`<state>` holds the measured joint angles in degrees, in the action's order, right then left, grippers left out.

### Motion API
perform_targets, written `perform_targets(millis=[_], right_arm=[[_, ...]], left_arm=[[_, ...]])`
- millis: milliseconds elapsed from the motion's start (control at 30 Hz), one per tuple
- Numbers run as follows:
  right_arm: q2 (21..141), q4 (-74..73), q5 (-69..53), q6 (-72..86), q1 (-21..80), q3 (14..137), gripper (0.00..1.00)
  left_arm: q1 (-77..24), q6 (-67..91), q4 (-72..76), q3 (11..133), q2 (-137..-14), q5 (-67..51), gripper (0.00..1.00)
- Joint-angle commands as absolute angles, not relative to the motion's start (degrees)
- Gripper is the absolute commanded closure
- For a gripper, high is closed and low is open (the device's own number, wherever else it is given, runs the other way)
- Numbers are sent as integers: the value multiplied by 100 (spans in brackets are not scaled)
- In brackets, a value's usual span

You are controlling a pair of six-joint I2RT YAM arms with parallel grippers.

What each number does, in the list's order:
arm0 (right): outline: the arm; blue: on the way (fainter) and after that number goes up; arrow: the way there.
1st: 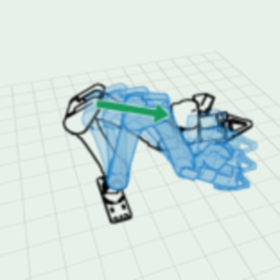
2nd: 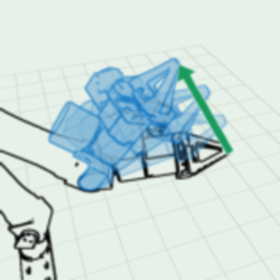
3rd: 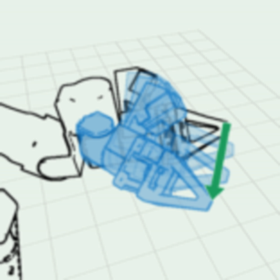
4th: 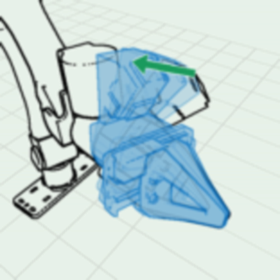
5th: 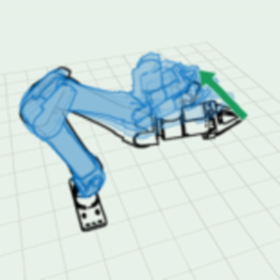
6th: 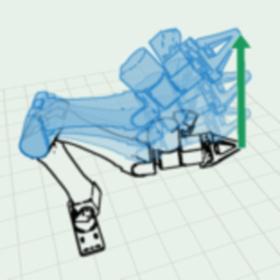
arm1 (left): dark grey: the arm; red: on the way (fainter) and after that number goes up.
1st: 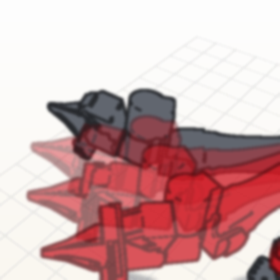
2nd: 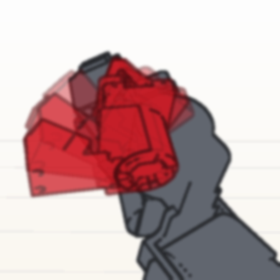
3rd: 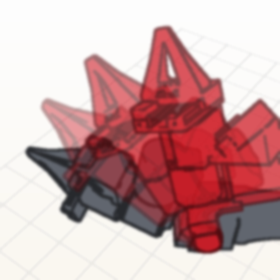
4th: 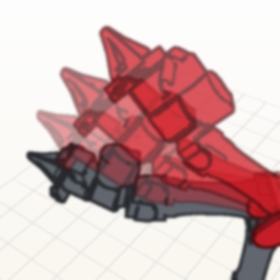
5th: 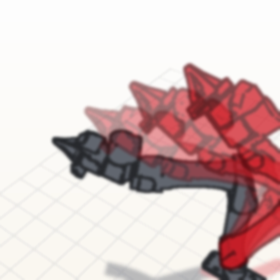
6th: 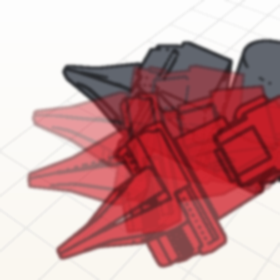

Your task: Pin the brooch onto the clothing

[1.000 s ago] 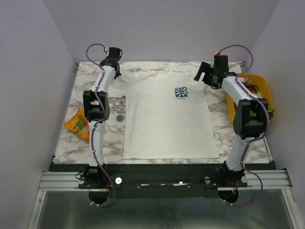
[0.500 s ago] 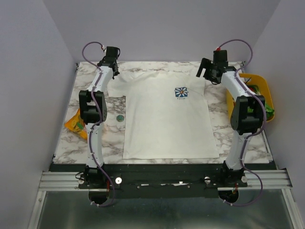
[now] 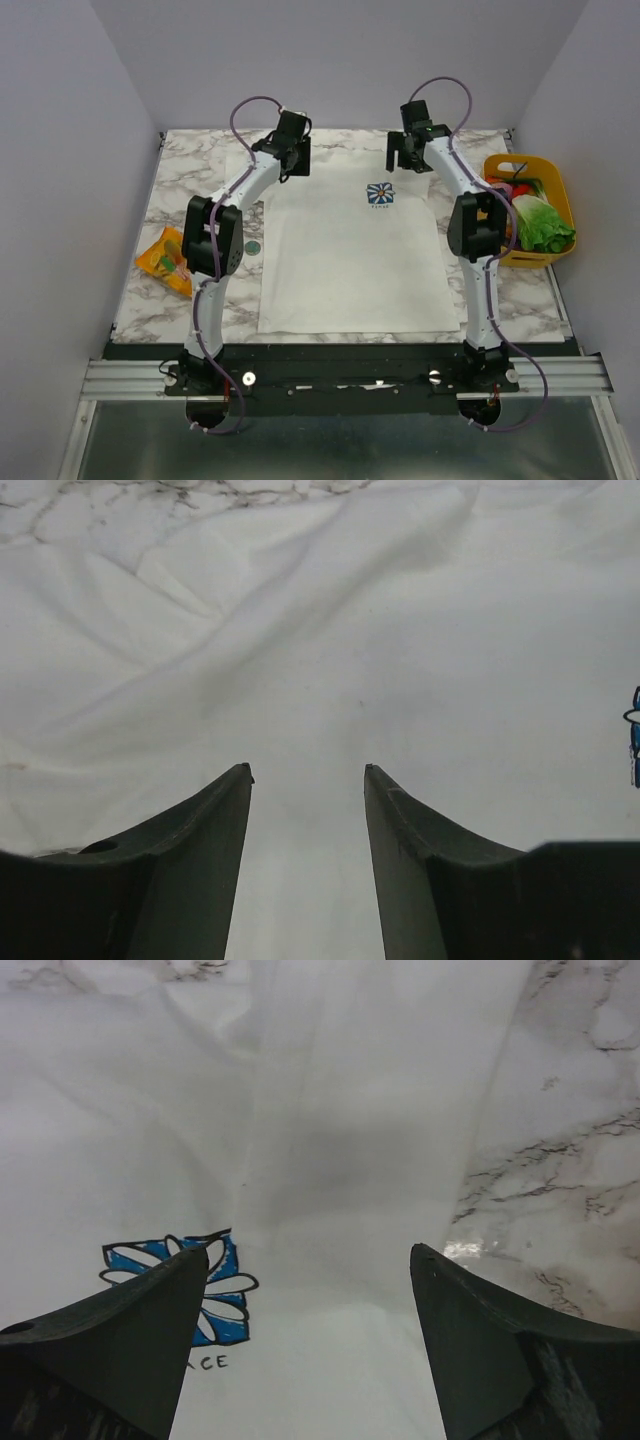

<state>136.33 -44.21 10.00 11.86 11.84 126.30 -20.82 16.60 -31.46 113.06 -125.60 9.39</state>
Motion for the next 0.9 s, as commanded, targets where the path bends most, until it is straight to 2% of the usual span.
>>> perform_targets(millis=[0,67,100,267,300,400,833,867], right_arm=[[14062,-5176,1433,949,1424,13157,11],[14124,-5221,1450,1011,1424,13157,13],[14133,-5229,1424,1011,1424,13140,17],[14221,-5229,1336,1063,1415,13131,20],[14264,-5229,1345,1072,1415,13140,28],[14317,-5212,1459,1037,1424,13183,35],[14722,-5238,756,1125,1406,13597,37],[14739,-5256,738,1134,1415,13605,42]], left_arm=[[-2214,2038,-2937,10278,-12130,581,41],[-2433,2144,-2629,9898,-11998,483,41],[-2495,2197,-2584,9653,-11988,518,41],[-2838,2259,-2496,9404,-12102,562,40],[-2917,2250,-2496,9396,-12111,571,40],[-2997,2259,-2505,9334,-12120,563,40],[-3480,2276,-2505,8886,-11672,466,40],[-3498,2285,-2514,8868,-11646,457,40]])
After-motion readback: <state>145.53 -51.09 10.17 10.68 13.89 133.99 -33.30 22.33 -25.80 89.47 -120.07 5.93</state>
